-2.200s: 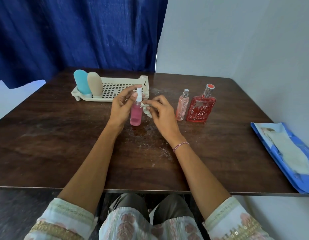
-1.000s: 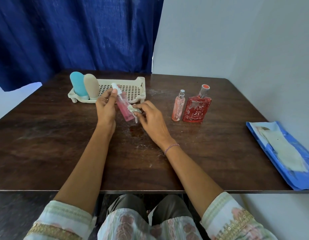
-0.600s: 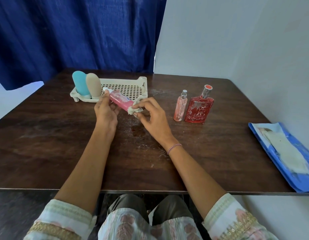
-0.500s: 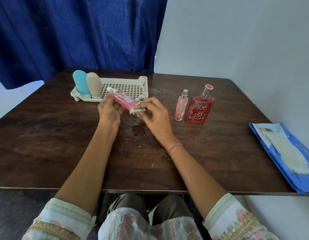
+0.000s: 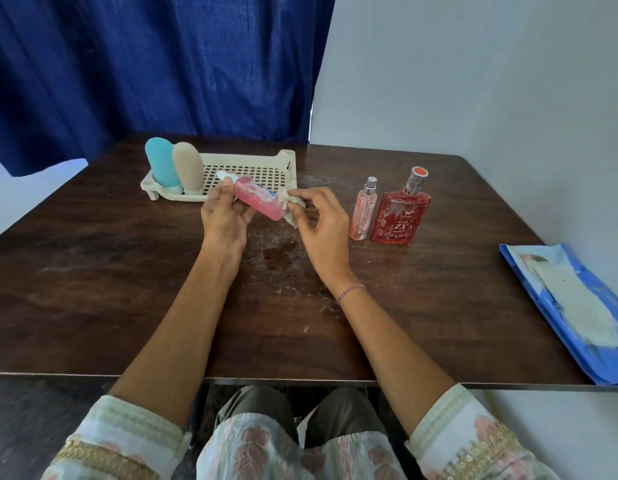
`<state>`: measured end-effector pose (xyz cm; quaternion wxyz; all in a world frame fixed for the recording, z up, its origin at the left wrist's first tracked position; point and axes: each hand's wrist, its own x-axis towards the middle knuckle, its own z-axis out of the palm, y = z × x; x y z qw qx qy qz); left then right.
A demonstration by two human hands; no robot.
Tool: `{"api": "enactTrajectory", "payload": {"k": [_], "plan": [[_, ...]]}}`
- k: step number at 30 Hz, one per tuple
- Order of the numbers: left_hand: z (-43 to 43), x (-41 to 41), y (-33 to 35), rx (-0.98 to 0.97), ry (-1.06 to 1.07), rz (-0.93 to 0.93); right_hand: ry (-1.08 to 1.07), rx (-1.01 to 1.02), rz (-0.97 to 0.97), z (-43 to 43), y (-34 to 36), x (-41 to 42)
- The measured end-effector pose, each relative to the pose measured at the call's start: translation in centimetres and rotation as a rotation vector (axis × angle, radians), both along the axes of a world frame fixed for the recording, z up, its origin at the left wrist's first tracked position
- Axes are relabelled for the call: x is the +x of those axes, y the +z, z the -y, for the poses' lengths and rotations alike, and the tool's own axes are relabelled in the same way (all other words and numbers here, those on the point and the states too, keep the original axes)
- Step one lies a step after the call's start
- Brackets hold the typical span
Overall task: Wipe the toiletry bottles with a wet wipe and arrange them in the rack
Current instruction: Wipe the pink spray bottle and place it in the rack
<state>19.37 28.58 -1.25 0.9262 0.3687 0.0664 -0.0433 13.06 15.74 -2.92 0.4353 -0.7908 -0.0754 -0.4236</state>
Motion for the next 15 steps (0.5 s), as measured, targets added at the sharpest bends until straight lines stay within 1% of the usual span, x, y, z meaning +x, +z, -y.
{"api": "enactTrajectory", "payload": {"k": [2, 9, 11, 15], "plan": [[0.08, -0.1, -0.03, 0.004, 0.014, 0.018, 0.029, -0.081, 0.025, -0.11, -0.13, -0.11], [-0.24, -0.05, -0.08, -0.032, 0.068, 0.01, 0.05, -0.48, 0.066, -0.49, -0.48, -0.19], [-0.22, -0.02, -0.05, -0.045, 0.067, 0.001, 0.066, -0.475, 0.065, -0.6, -0.56, -0.16], [-0.1, -0.02, 0.0, -0.029, 0.052, -0.005, 0.082, -0.23, 0.036, -0.4, -0.58, -0.07]]}}
